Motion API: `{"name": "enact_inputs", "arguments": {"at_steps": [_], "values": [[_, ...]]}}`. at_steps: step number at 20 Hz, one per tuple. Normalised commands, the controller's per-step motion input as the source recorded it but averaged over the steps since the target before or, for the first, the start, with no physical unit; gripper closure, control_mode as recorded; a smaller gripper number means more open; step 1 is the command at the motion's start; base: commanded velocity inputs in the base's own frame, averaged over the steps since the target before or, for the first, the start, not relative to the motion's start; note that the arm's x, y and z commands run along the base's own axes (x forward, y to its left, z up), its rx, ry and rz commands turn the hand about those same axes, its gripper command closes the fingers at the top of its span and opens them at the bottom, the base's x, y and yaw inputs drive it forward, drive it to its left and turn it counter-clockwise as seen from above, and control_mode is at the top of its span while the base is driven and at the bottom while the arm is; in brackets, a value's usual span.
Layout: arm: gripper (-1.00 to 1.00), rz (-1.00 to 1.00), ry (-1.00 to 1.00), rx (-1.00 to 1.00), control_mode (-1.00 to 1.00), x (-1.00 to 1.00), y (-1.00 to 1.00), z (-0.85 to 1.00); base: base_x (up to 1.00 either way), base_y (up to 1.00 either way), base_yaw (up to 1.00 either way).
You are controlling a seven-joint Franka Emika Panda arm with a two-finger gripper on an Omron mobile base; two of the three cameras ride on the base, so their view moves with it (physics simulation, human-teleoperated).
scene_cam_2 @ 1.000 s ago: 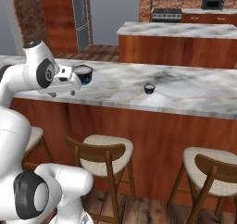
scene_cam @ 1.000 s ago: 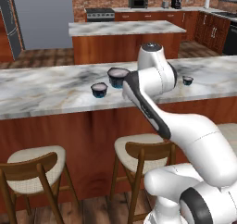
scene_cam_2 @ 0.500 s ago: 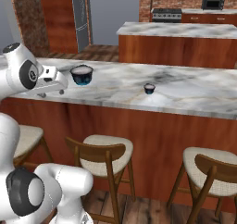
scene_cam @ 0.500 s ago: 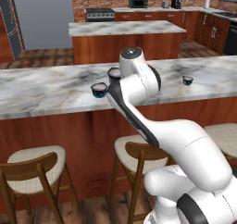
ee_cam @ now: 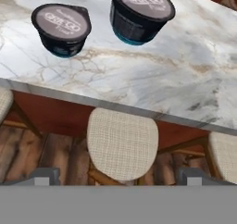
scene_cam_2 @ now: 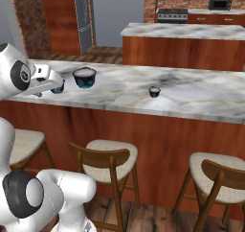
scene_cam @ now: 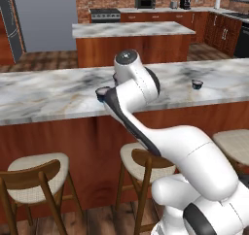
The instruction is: Stack the yogurt containers by placing the smaller containers on top of the larger containers.
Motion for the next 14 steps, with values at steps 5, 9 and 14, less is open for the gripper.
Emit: {"name": "enact_inputs", "arguments": {"at_steps": [5, 9, 14], "values": [[-1.0, 0.0, -0.06, -0.03, -1.0, 0.24, 0.23, 0.09, 0.0, 0.0, 0.0], [-1.0, 0.02, -0.01, -0.03, -1.0, 0.27, 0.28, 0.02, 0.0, 0.0, 0.0], [-1.0, 0.04, 0.0, -0.02, -1.0, 0.18, 0.31, 0.0, 0.0, 0.0, 0.0]]}}
